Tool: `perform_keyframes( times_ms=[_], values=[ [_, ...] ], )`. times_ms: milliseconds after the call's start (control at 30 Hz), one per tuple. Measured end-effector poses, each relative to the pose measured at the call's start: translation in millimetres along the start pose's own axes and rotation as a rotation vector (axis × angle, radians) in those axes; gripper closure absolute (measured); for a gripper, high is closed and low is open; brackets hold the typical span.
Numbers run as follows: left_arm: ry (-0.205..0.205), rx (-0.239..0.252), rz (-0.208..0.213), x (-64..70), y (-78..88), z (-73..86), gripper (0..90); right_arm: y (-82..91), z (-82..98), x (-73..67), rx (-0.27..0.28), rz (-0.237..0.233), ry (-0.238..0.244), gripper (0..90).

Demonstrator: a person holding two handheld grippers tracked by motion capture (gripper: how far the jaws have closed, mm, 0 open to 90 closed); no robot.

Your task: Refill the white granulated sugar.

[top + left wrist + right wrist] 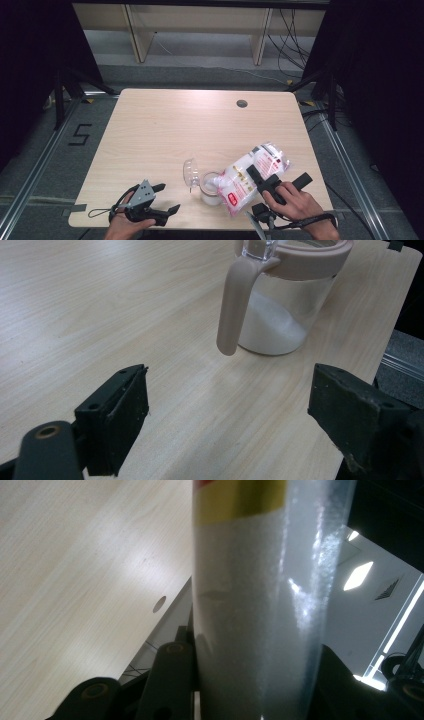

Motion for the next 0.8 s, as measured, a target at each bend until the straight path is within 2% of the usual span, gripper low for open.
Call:
perform_keyframes(
  times_ms=[33,67,100,267,333,400,433,467,500,567,600,633,667,700,733,800],
  values=[
    [-0.017,-0.001,0.0,-1.0,0.2,-0.3,15.8,-0.1,-0.1,-0.1,0.0,-0.001,-0.002,72.0],
    [0.014,0.006,0.002,1.0,-0.4,0.0,15.8,-0.1,-0.1,-0.1,-0.001,-0.002,-0.002,72.1],
    [0.021,0.007,0.003,1.5,-0.4,0.1,15.8,-0.2,-0.3,-0.2,0.0,-0.001,-0.006,72.1],
    [0.02,0.006,0.002,1.4,-0.4,0.1,15.8,0.1,0.1,0.1,0.001,0.0,-0.01,72.2],
    [-0.018,-0.001,-0.001,-1.1,0.3,-0.4,15.8,0.0,0.2,0.0,0.002,0.001,-0.011,72.3],
    [0.017,0.006,0.001,1.2,-0.4,0.0,15.8,-0.1,0.0,-0.9,0.009,-0.001,-0.027,72.4],
    [0.013,0.0,0.0,0.9,-0.2,0.2,15.8,0.5,1.6,1.4,-0.006,-0.005,0.019,72.4],
    [0.01,-0.002,0.0,0.7,-0.2,0.2,15.8,0.2,1.1,0.7,-0.001,-0.001,-0.002,72.5],
    [0.012,-0.003,0.001,0.8,-0.2,0.3,15.8,0.0,1.4,0.7,-0.005,-0.007,0.011,72.5],
    [0.019,0.005,0.002,1.4,-0.5,0.0,15.8,-0.4,1.1,0.2,-0.001,-0.002,-0.004,72.5],
    [0.016,0.006,0.001,1.0,-0.3,0.0,15.8,-0.2,1.0,0.3,0.001,-0.001,-0.003,72.6],
    [-0.01,-0.001,-0.002,-0.8,0.4,-0.2,15.8,0.5,1.8,1.3,-0.007,-0.007,0.021,72.6],
    [-0.02,0.0,-0.002,-1.5,0.5,-0.5,15.8,0.7,1.7,1.0,-0.006,-0.016,0.02,72.6],
    [-0.017,0.0,-0.001,-1.1,0.3,-0.3,15.8,0.9,1.7,1.2,-0.008,-0.012,0.019,72.6],
    [0.016,0.005,0.002,1.2,-0.4,0.1,15.8,0.7,1.0,1.3,-0.001,0.003,-0.004,72.6],
    [0.016,0.005,0.004,1.5,-0.6,0.1,15.8,0.6,0.5,0.6,0.003,0.001,-0.012,72.7]
  ],
)
Point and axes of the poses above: each handheld gripper's, and its own axes: y roughly backward along the jaws, z roughly out of its underside, x roughly to its right, the point moved 3 cm from there along -y, roughly forward along the jaws, and after that the axes turned 6 degrees about -x, right-handed, at the moved point
